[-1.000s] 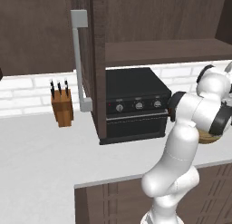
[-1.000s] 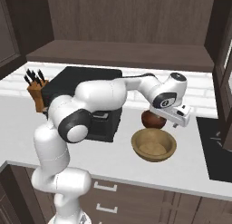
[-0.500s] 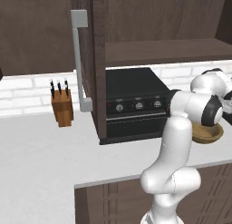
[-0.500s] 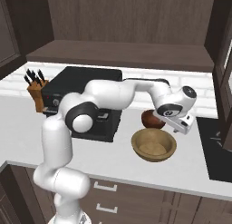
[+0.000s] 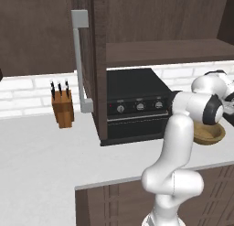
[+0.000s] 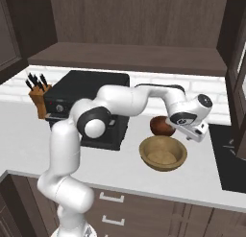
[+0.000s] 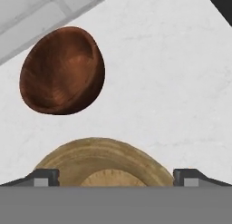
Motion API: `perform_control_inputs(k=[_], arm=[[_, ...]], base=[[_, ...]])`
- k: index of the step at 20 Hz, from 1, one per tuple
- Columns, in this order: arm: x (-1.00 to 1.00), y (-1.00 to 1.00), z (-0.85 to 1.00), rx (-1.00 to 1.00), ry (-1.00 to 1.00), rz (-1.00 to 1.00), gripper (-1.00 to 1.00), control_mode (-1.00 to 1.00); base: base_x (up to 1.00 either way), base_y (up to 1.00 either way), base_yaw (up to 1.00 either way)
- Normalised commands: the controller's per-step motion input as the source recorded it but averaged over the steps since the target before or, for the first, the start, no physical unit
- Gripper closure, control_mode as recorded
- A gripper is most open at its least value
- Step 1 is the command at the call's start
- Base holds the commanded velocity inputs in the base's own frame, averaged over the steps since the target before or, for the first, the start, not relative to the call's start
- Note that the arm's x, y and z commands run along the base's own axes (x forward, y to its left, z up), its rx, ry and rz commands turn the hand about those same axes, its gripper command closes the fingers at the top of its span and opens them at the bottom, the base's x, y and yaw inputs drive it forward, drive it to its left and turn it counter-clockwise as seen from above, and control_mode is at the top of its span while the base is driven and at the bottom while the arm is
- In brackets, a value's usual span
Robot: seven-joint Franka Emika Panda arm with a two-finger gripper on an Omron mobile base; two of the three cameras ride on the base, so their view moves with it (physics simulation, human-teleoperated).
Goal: Pick up the bowls on the counter and stack them on top of one another in the open cabinet. Place the smaller bowl on top of the larger bowl.
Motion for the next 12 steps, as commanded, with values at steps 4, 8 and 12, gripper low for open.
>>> perform_control_inputs(k=[4, 8, 12], arm=[[0.07, 0.00, -0.20, -0.01, 0.07, 0.00, -1.00, -1.00], [0.01, 0.01, -0.07, 0.00, 0.03, 0.00, -1.00, -1.00], [0.23, 0.02, -0.03, 0.00, -0.03, 0.00, -1.00, -1.00]], base=[[0.00, 0.00, 0.00], [0.00, 0.00, 0.00], [0.00, 0.00, 0.00]])
